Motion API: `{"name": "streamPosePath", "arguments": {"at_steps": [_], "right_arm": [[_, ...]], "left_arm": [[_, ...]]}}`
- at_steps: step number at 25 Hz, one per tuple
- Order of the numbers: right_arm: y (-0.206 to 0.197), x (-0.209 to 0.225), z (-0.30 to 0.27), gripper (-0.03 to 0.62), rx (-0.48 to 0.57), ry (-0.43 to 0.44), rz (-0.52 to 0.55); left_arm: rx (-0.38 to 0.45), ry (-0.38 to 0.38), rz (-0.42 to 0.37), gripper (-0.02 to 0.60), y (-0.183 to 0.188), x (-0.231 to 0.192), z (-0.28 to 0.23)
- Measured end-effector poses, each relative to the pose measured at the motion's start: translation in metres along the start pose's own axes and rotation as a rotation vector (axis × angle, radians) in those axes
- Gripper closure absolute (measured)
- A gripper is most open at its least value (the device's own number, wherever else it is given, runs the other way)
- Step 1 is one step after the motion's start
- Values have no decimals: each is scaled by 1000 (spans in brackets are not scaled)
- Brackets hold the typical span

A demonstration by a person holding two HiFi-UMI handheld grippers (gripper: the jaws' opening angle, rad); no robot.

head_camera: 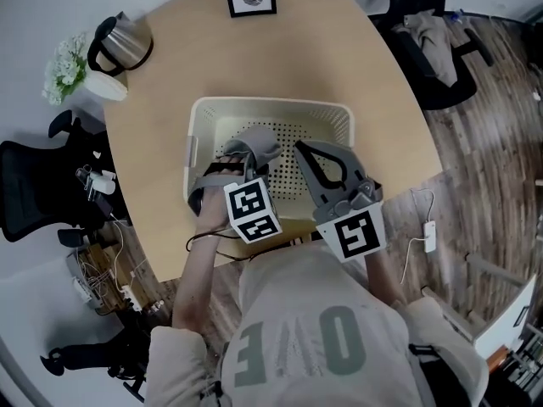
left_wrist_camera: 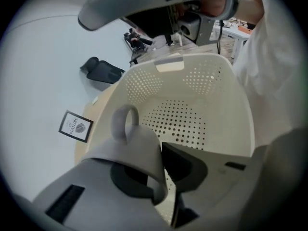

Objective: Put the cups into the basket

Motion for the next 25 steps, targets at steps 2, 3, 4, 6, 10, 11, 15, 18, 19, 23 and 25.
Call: {"name": "streamPosePath", "arguments": {"at_steps": [2,3,4,6,10,11,15,18,19,23,25], "right_arm": [[-3,-1,1,595,-5,1,-9],[-5,-1,2,595,-7,1,-14],[-7,-1,2,595,-9,1,-18],[-10,-2,3,595,-13,2,-26],[-13,-3,1,595,-18,12,-29],[-13,-3,1,595,-19,16,-28],[-19,-2,3,595,-15,48,-28],[-22,1,3,595,-14,50,-38],[-22,2,3,595,-12,50,-42],[-24,1,2,595,-7,57,-51],[-24,-1,2,595,-2,63,-53]], "left_arm": [[-63,-80,-46,517,-1,1,-11],[-91,-115,-73,517,-2,2,-16],[-116,-142,-99,517,-2,3,-21],[-156,-182,-150,517,-2,5,-30],[-239,-262,-274,517,-1,10,-51],[-258,-282,-298,517,0,12,-55],[-285,-318,-344,517,2,19,-62],[-296,-311,-358,517,3,22,-65],[-296,-299,-362,514,4,22,-65],[-265,-259,-352,509,11,20,-61],[-255,-250,-338,508,12,18,-57]]}}
Point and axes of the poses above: the fingertips, and each gripper's own axes: z backward along the fingers, x to its right, y out of its top, the point moved 10 cm from there along z, backward along the fingers, and after that the axes turned 2 degrees about z, right-handed, at the moved point
